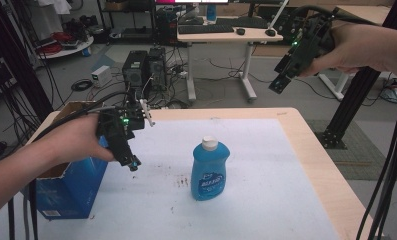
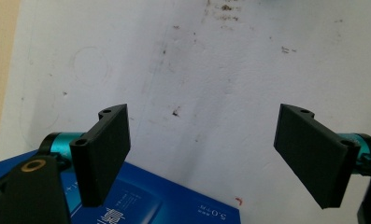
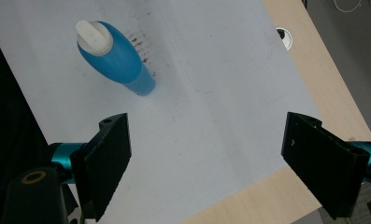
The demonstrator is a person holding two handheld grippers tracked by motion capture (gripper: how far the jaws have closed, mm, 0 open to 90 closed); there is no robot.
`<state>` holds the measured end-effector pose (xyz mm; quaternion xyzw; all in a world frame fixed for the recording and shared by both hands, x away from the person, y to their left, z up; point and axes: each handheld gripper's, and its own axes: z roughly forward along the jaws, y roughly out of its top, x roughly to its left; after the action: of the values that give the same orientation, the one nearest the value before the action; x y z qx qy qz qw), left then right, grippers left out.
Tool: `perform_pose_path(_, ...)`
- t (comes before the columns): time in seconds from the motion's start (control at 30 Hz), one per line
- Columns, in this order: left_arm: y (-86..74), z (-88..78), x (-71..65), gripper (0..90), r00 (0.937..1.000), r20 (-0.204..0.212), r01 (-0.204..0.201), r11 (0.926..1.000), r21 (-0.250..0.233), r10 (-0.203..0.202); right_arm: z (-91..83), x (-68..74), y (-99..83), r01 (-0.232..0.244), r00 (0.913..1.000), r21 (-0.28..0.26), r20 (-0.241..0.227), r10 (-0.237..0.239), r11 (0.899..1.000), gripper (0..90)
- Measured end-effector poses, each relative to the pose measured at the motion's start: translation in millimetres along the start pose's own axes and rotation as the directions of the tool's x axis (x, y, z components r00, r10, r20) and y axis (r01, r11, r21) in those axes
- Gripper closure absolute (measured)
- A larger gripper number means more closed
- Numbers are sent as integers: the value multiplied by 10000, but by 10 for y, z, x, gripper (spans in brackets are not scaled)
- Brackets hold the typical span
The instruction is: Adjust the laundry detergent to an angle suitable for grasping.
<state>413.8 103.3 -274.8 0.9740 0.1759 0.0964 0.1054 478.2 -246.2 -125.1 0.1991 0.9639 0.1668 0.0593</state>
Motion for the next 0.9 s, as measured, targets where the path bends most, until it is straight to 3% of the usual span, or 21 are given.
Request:
perform_pose_path(0.57, 76, -110, 17, 188, 9998, -156, -129, 9994, -330, 124, -15, -50, -27, -82, 10000, -184, -58, 81, 9998, 153)
perform_pose_path(0.6, 102, -181, 35, 188, 10000, -47, 50, 9949, -1003, -55, -11, -59, -29, -89, 9999, -231, -59, 88, 9997, 153)
perform_pose_path(0.8, 168, -232, 28, 188, 9997, 208, 154, 9832, -1821, -118, -5, -86, -13, -90, 9999, -346, -92, 87, 9994, 153)
perform_pose_path(0.9, 207, -231, 14, 187, 9996, 288, 104, 9796, -2008, -47, 3, -86, -6, -108, 9999, -346, -119, 104, 9993, 153)
